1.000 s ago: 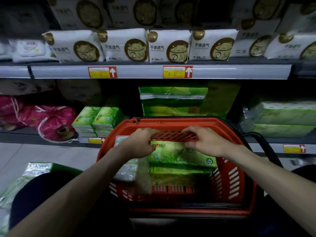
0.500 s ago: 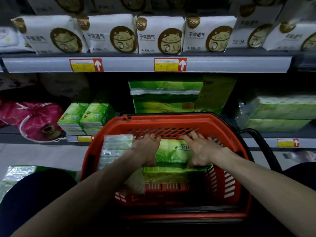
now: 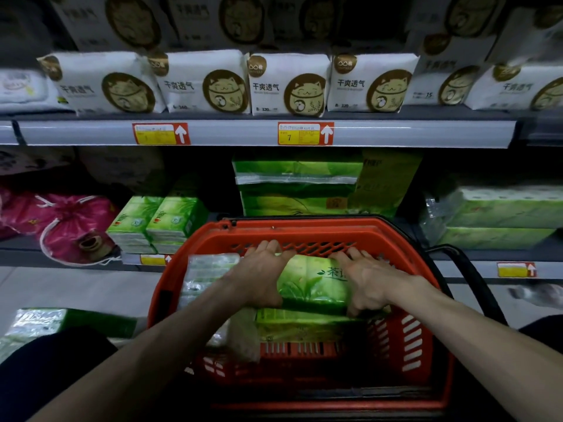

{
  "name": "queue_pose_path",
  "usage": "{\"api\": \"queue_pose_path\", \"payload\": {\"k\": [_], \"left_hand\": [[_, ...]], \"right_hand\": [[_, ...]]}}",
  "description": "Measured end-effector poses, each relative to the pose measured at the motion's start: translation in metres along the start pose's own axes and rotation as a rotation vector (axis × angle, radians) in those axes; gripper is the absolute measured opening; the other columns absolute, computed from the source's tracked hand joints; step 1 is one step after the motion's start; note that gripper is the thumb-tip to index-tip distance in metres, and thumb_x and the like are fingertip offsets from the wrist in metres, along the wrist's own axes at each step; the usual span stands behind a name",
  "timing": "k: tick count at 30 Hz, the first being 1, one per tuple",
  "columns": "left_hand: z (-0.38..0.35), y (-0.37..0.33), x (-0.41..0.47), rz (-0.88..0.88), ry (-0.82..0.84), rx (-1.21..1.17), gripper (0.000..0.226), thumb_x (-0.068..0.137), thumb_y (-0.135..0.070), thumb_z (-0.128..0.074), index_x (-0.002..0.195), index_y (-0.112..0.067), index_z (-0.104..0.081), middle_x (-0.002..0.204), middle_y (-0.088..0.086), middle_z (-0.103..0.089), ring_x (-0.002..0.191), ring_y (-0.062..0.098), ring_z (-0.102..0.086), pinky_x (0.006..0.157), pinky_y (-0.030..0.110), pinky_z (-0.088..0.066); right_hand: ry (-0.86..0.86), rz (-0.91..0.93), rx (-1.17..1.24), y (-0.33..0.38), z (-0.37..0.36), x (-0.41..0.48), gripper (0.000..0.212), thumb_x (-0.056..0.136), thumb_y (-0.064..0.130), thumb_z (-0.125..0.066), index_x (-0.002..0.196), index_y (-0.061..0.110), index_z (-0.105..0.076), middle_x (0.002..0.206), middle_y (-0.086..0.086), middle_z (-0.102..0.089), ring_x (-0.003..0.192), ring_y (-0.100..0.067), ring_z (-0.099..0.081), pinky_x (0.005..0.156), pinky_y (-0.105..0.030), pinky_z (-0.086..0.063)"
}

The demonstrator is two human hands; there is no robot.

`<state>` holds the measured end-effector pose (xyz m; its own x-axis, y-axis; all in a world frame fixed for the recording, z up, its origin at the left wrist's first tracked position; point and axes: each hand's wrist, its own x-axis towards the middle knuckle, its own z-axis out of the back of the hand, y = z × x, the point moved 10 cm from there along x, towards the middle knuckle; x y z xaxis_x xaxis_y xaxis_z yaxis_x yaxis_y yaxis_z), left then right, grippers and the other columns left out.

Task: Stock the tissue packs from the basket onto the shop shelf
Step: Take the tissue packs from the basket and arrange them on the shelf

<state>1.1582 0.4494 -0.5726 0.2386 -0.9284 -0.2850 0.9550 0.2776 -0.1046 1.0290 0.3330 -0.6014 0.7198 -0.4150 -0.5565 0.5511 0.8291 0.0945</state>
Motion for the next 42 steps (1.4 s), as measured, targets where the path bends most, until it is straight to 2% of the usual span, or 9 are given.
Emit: {"api": "queue_pose_path", "payload": {"k": [6,10,14,19,25,29,33,38,42], "left_hand": [[0.053,0.026,-0.03,-0.057,-0.341,-0.243,0.101,0.07,-0.05,-0.081,0.157,-0.036,-0.033,0.158,-0.001,-0.032,0.147,0.023,-0.03,0.12,0.05,-0.033],[0.063,0.074,-0.048,0.247,-0.547,-0.87,0.111,0.067,-0.051,-0.088,0.158,-0.031,-0.027,0.151,-0.002,-0.043,0.134,0.018,-0.049,0.112,0.046,-0.045],[0.02,0.036,-0.057,0.428,-0.177,-1.734,0.062,0.085,-0.035,-0.08,0.137,-0.011,-0.055,0.134,0.016,-0.065,0.109,0.032,-0.071,0.093,0.051,-0.061],[0.003,-0.007,-0.058,0.329,-0.112,-1.78,0.056,0.084,-0.037,-0.083,0.133,-0.024,-0.058,0.119,0.005,-0.077,0.104,0.034,-0.076,0.095,0.053,-0.059],[0.007,0.022,-0.062,0.42,-0.277,-1.824,0.053,0.08,-0.025,-0.083,0.127,-0.029,-0.06,0.115,0.002,-0.078,0.103,0.031,-0.076,0.09,0.053,-0.061],[0.018,0.04,-0.076,0.428,-0.346,-1.894,0.058,0.079,-0.029,-0.079,0.133,-0.019,-0.059,0.121,0.008,-0.075,0.107,0.03,-0.075,0.081,0.046,-0.062],[0.02,0.071,-0.098,0.529,-0.432,-1.969,0.051,0.091,-0.032,-0.071,0.136,-0.013,-0.056,0.121,0.013,-0.074,0.109,0.035,-0.072,0.094,0.052,-0.058],[0.028,0.115,-0.117,0.645,-0.458,-1.974,0.054,0.092,-0.041,-0.07,0.132,-0.007,-0.058,0.112,0.017,-0.077,0.103,0.034,-0.073,0.08,0.043,-0.059],[0.051,0.162,-0.129,0.597,-0.346,-1.842,0.038,0.098,-0.035,-0.063,0.112,0.0,-0.066,0.081,0.017,-0.078,0.069,0.023,-0.076,0.065,0.03,-0.059]], "right_hand": [[-0.139,0.061,0.201,-0.006,0.04,-0.024,0.133,0.059,0.051,-0.098,0.161,0.035,-0.014,0.16,-0.001,-0.029,0.15,-0.031,-0.029,0.121,-0.05,-0.038],[-0.174,0.103,0.405,-0.001,0.054,-0.035,0.134,0.052,0.061,-0.095,0.158,0.031,-0.02,0.143,0.005,-0.041,0.133,-0.02,-0.043,0.113,-0.042,-0.045],[-0.211,0.121,0.555,0.015,0.053,-0.044,0.133,0.05,0.069,-0.094,0.156,0.03,-0.024,0.139,0.01,-0.046,0.124,-0.013,-0.052,0.104,-0.039,-0.053],[-0.372,0.144,0.561,0.042,0.055,-0.052,0.127,0.049,0.079,-0.087,0.152,0.033,-0.029,0.132,0.011,-0.046,0.119,-0.01,-0.052,0.1,-0.037,-0.055],[-0.221,0.195,0.91,0.047,0.062,-0.055,0.092,0.07,0.085,-0.073,0.147,0.045,-0.043,0.139,0.012,-0.056,0.115,-0.01,-0.066,0.093,-0.038,-0.059],[-0.083,0.112,1.238,0.049,0.049,-0.052,0.07,0.077,0.066,-0.081,0.133,0.03,-0.062,0.12,-0.006,-0.078,0.106,-0.027,-0.077,0.096,-0.057,-0.06],[0.1,0.231,1.357,0.092,0.041,-0.059,0.048,0.086,0.052,-0.082,0.127,0.03,-0.073,0.125,-0.004,-0.076,0.107,-0.022,-0.073,0.063,-0.031,-0.06],[0.036,0.263,1.465,0.14,0.055,-0.042,0.043,0.086,0.042,-0.079,0.126,0.026,-0.074,0.111,-0.002,-0.078,0.092,-0.017,-0.07,0.059,-0.026,-0.05],[-0.036,0.24,1.518,0.186,0.071,-0.02,0.045,0.089,0.035,-0.08,0.13,0.02,-0.069,0.116,-0.004,-0.08,0.098,-0.018,-0.074,0.056,-0.027,-0.053]]}}
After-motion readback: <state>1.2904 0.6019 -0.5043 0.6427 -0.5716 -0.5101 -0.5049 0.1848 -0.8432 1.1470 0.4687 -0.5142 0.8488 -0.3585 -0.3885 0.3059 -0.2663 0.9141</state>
